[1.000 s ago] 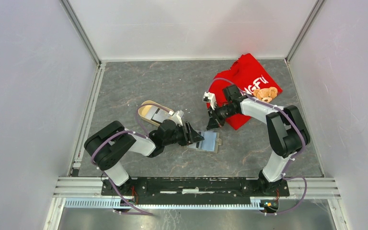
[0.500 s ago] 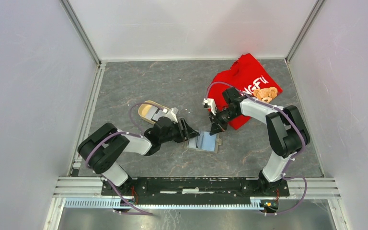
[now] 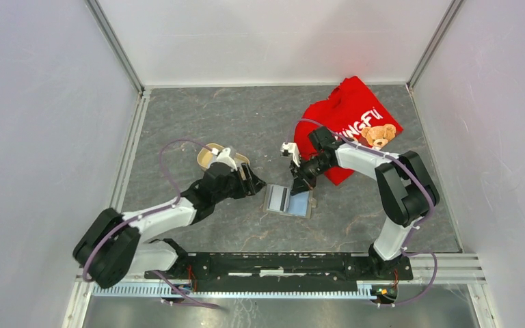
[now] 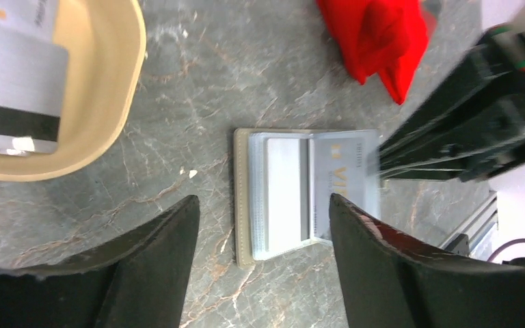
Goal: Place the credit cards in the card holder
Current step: Insert the credit card into the card holder.
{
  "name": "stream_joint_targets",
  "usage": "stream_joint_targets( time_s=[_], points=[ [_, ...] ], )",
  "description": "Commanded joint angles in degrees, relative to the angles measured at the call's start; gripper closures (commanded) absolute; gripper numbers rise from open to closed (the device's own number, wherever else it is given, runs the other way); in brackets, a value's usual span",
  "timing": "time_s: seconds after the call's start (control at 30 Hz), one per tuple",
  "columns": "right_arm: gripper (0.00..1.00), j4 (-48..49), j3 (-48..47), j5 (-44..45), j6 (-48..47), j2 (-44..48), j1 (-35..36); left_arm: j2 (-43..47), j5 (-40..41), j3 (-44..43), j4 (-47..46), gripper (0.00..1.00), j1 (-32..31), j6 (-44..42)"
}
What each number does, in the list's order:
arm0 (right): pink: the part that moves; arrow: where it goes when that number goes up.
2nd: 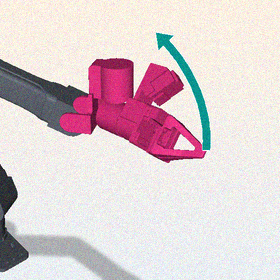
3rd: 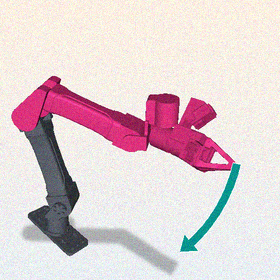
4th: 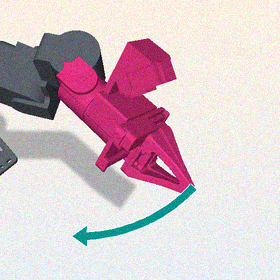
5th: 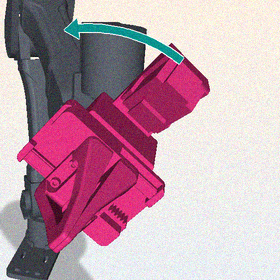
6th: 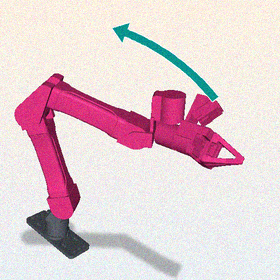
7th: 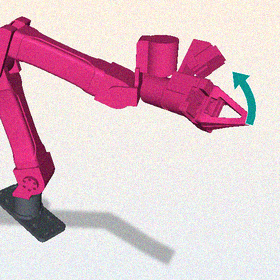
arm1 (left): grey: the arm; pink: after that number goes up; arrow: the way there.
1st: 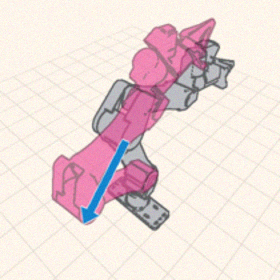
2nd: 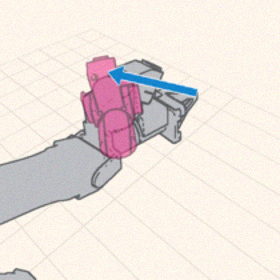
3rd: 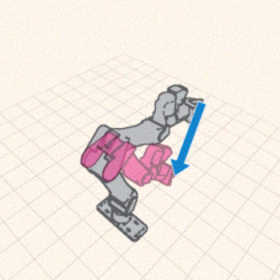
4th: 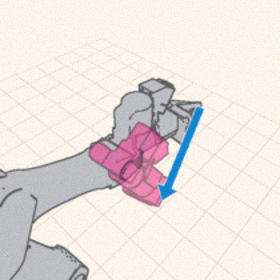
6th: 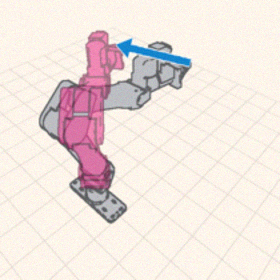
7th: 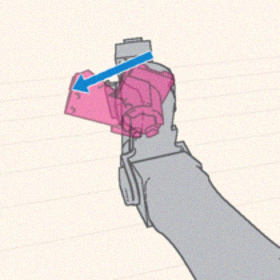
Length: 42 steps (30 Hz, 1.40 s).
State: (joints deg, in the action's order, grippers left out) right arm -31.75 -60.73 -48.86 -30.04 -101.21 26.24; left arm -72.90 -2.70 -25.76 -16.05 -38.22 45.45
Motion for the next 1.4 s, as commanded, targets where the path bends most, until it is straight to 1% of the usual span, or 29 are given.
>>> stream_joint_targets(
  time_s=[0.0, 0.03, 0.07, 0.1, 0.17, 0.27, 0.37, 0.43, 0.53, 0.7, 0.73, 0.83, 0.93, 1.1, 1.23, 1.37],
  points=[
    [0.89, 2.2, 0.2, -0.4, 2.2, -0.7, 0.9, 10.0, 4.6, -0.2, 4.0, 0.18, 0.1, -8.7],
    [0.89, 2.3, 0.8, 0.1, 2.3, -0.4, 0.9, 12.1, 4.8, 0.3, 4.1, 0.12, 0.2, -9.1],
    [0.89, 2.7, 1.8, 0.2, 2.4, 0.2, 0.8, 13.8, 5.0, 1.1, 3.9, 0.04, 0.3, -9.8],
    [0.88, 3.0, 2.8, 0.3, 2.4, 0.7, 0.5, 15.5, 4.9, 1.6, 3.4, 0.01, 0.4, -10.4],
    [0.87, 3.5, 5.0, 0.9, 2.5, 1.8, 0.1, 17.8, 3.3, 3.2, 1.9, 0.0, 1.3, -11.1],
    [0.82, 4.9, 8.0, 1.2, 2.4, 3.7, -1.0, 20.1, 2.2, 4.6, 1.4, 0.0, 2.6, -9.0],
    [0.76, 5.3, 9.6, -0.4, 2.4, 4.9, -3.1, 20.6, -4.5, 5.7, -3.7, 0.01, 2.9, -9.2],
    [0.74, 5.5, 10.5, -1.6, 1.8, 5.1, -4.0, 19.2, -8.6, 5.8, -6.3, 0.06, 2.9, -8.6],
    [0.72, 5.9, 11.2, -3.1, 1.4, 4.5, -4.3, 14.9, -12.2, 5.7, -8.2, 0.18, 2.9, -7.2],
    [0.71, 5.8, 10.7, -4.7, 1.5, 2.9, -4.4, 5.5, -13.4, 5.0, -9.1, 0.39, 2.4, -4.6],
    [0.71, 5.9, 10.7, -5.0, 1.5, 2.7, -4.6, 3.9, -12.6, 4.9, -8.9, 0.41, 2.0, -4.2],
    [0.71, 6.0, 10.7, -6.1, 1.2, 2.3, -4.8, 0.5, -9.8, 4.5, -9.0, 0.45, -0.2, -3.6],
    [0.71, 5.6, 10.0, -7.6, 0.8, 2.3, -4.8, -2.7, -6.7, 3.2, -8.5, 0.47, -2.6, -3.6],
    [0.71, 2.1, 6.3, -10.2, -1.2, 1.7, -4.3, -8.5, -4.1, -0.2, -6.4, 0.51, -5.1, -4.5],
    [0.7, 1.1, 3.0, -7.9, -0.5, 0.3, -2.8, -14.0, -2.8, -4.0, -2.7, 0.53, -6.9, -5.4],
    [0.7, 1.9, -1.2, -2.7, 3.1, -3.0, 0.3, -16.1, -3.5, -4.5, -3.2, 0.53, -7.4, -4.6]
  ],
)
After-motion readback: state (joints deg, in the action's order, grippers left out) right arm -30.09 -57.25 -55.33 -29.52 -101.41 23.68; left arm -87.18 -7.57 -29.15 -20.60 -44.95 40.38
